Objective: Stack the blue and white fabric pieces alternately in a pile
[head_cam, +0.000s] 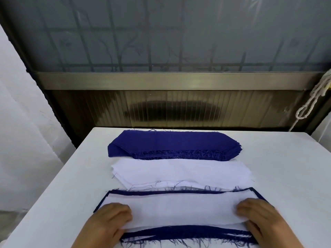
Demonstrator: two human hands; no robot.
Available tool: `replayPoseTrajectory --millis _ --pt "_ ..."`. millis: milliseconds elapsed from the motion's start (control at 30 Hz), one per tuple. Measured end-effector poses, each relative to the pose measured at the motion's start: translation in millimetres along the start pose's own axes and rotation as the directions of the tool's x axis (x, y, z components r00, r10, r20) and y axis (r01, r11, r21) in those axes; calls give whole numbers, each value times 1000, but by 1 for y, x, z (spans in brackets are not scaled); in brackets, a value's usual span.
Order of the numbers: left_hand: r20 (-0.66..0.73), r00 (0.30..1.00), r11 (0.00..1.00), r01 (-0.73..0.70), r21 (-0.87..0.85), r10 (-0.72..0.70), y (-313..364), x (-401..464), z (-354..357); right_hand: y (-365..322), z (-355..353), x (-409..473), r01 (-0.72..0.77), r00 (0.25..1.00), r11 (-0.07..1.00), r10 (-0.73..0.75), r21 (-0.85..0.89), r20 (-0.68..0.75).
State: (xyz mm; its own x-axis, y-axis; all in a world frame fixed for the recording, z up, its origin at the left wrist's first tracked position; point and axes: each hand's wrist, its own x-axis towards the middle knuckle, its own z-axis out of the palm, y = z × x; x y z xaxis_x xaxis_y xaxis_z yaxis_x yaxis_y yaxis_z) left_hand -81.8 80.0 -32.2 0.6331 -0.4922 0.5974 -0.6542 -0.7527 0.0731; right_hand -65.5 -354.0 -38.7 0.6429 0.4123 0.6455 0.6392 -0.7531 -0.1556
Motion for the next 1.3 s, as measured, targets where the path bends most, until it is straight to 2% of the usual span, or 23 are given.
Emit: replayPoseTrajectory --millis 200,300,700,800,900,1033,1300 --pt "24 997 996 81 -46 -80 6 1 3 6 8 -12 -77 997 996 76 35 14" --pt "18 992 989 123 -87 -122 8 0 6 8 7 -14 -70 997 997 69 35 34" --pt "51 973 959 231 -167 -225 16 0 5 -12 -6 -1 -139 989 990 140 10 -51" --pt "44 968 946 252 -204 -248 23 12 9 -29 -5 15 -170 985 985 171 36 -9" --pt "76 974 948 224 -226 -212 30 28 23 -46 6 35 -138 987 989 133 45 85" --pt "146 968 959 228 -166 -205 32 37 37 -52 18 47 -201 940 980 190 9 285" --pt "113 930 936 352 13 -351 -2 21 26 -25 7 40 -365 888 919 391 -146 242"
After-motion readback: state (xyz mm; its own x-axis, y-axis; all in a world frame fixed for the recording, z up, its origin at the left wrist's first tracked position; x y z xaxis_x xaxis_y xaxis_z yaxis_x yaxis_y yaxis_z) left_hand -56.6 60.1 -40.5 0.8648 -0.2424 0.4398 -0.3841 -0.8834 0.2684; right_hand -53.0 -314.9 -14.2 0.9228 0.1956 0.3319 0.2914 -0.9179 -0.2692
